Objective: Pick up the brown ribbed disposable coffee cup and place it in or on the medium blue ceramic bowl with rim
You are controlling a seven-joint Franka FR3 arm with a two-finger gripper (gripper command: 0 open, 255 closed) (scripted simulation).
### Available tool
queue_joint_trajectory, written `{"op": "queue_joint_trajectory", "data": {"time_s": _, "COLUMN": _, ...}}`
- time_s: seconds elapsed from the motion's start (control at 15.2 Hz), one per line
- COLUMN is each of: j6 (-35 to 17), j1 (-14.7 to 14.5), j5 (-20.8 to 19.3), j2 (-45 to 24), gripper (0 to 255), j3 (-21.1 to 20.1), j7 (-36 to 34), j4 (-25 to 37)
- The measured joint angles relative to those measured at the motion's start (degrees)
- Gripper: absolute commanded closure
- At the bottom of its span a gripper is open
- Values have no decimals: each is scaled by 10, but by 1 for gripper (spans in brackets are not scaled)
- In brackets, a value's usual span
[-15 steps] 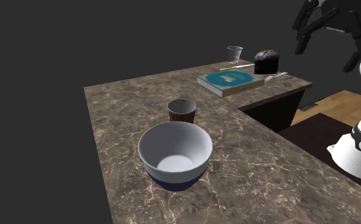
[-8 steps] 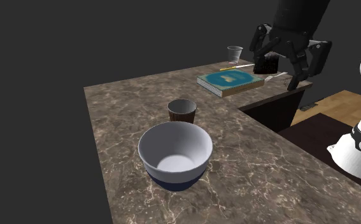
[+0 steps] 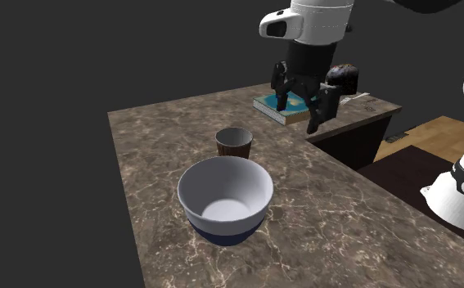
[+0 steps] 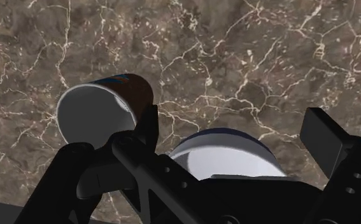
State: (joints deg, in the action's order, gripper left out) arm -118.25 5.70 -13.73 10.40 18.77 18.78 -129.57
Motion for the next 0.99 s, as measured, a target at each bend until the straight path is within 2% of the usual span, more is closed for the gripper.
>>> {"op": "queue_joint_trajectory", "data": {"time_s": 0.59, "j6": -72, "j1": 29, "j5": 61, "j2": -200, "gripper": 0, "j3": 33, "j7": 93, "j4": 123}}
{"op": "queue_joint_trajectory", "data": {"time_s": 0.99, "j6": -109, "j1": 45, "j5": 81, "j2": -254, "gripper": 0, "j3": 34, "j7": 118, "j4": 139}}
